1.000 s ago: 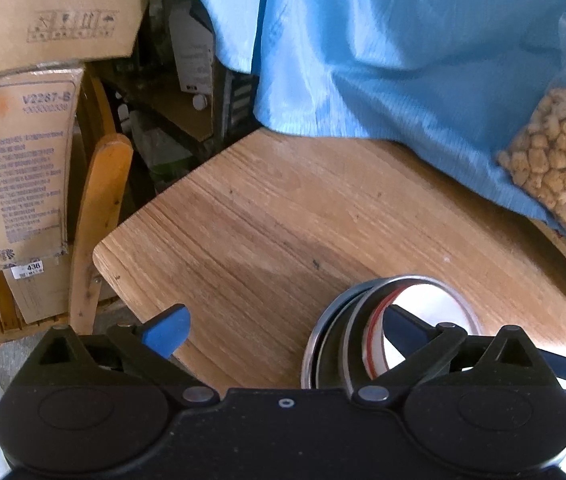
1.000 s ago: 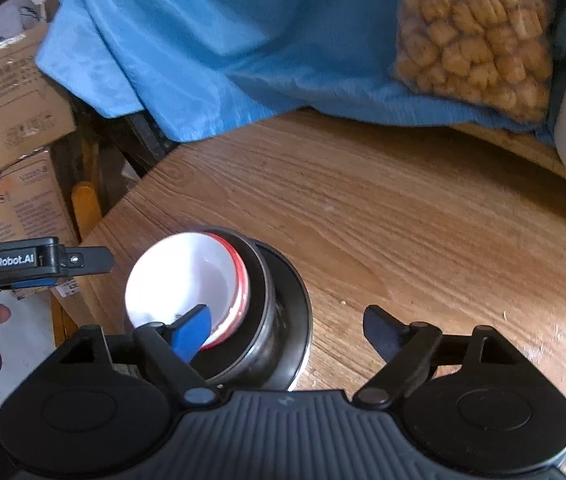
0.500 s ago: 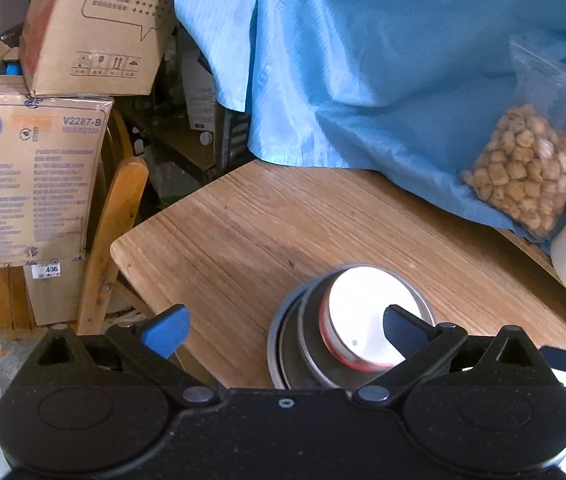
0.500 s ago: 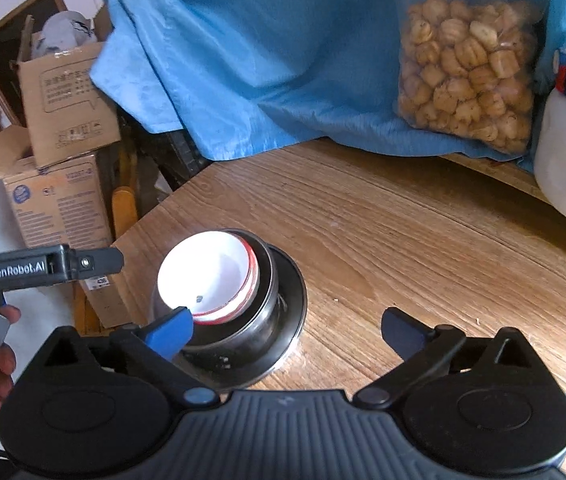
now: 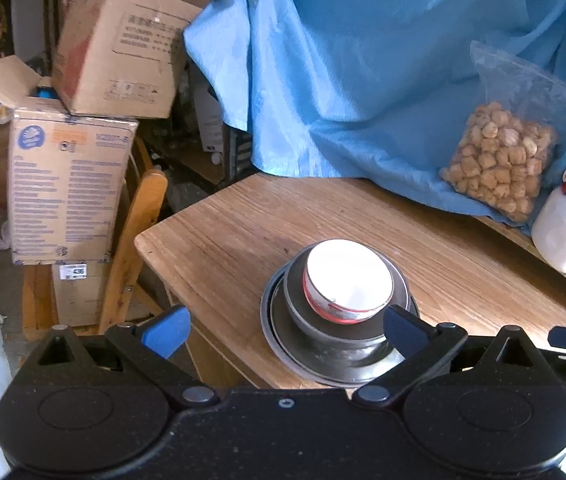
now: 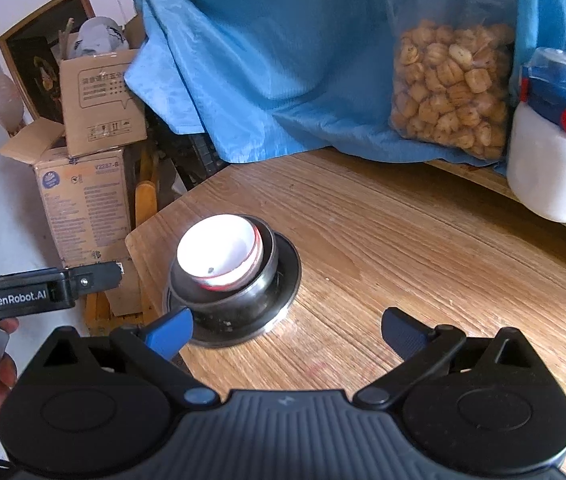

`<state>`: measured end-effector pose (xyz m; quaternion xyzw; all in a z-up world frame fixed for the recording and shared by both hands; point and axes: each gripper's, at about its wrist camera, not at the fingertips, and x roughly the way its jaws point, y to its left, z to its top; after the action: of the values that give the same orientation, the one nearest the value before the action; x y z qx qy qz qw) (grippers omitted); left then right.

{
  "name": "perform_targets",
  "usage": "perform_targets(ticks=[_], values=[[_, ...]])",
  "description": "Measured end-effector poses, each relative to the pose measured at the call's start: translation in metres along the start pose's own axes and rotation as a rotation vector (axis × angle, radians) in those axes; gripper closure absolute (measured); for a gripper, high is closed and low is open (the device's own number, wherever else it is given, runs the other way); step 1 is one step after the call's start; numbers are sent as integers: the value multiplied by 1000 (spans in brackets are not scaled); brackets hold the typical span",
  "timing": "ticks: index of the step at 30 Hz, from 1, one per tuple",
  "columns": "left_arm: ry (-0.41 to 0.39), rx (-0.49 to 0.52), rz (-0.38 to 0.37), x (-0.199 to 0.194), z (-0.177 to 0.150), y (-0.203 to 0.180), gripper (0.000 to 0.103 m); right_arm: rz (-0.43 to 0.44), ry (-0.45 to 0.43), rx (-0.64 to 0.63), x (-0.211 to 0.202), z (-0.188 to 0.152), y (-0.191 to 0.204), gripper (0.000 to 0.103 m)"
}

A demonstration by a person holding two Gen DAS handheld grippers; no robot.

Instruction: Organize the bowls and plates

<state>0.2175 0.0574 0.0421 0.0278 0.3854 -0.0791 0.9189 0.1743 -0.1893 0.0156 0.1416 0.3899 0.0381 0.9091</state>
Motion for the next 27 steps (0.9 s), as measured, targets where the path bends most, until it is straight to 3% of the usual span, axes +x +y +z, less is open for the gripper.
perform_targets(ticks=[9,27], values=[[-58,-20,20,-39,-38,-16,1,-33,26,-45,-32,-32,-8,0],[-49,-44,-8,-82,-88,-27,1,-66,3,-27,-70,-71,-21,0]])
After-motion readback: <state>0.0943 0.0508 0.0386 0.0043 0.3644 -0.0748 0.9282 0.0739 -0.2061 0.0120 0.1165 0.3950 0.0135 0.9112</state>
